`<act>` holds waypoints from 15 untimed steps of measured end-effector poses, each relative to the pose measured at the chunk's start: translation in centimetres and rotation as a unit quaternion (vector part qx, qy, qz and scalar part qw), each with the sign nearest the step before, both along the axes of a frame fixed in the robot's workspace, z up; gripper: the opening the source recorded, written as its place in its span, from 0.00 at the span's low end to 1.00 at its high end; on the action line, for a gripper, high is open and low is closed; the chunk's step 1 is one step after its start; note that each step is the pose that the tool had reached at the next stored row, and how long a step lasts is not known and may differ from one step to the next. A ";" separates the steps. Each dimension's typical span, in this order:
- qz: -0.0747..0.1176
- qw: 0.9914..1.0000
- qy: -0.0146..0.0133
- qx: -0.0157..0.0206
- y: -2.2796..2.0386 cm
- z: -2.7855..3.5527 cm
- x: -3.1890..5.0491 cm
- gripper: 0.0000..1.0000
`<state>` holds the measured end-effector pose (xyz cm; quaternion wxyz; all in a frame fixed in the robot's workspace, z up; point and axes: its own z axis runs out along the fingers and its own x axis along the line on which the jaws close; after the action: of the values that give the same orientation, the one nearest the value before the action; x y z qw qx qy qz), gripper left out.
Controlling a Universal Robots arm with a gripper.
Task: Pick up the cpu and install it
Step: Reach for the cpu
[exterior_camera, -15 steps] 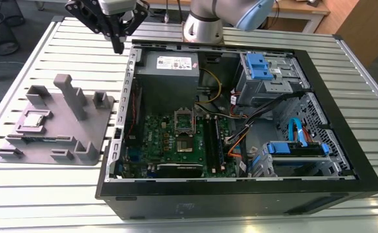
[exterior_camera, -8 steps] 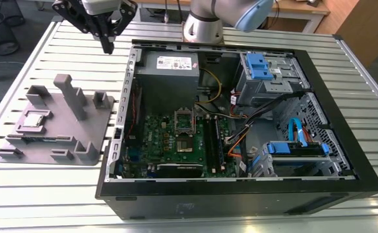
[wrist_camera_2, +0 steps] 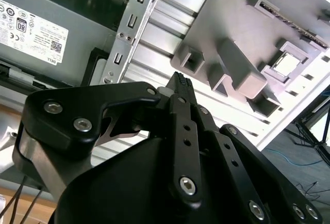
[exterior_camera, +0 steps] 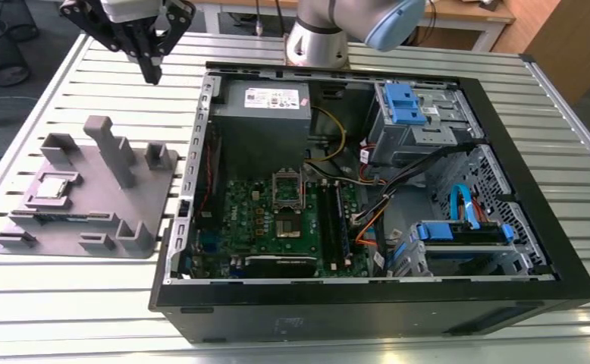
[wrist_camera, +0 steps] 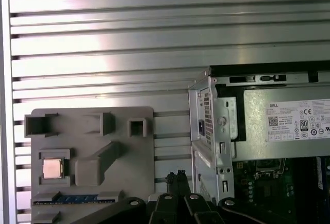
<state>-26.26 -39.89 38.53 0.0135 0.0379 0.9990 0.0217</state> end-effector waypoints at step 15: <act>0.000 1.000 0.000 0.000 0.00 -0.14 -3.38 0.11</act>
<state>-29.64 -39.89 38.39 0.0137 0.0379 0.9990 0.0217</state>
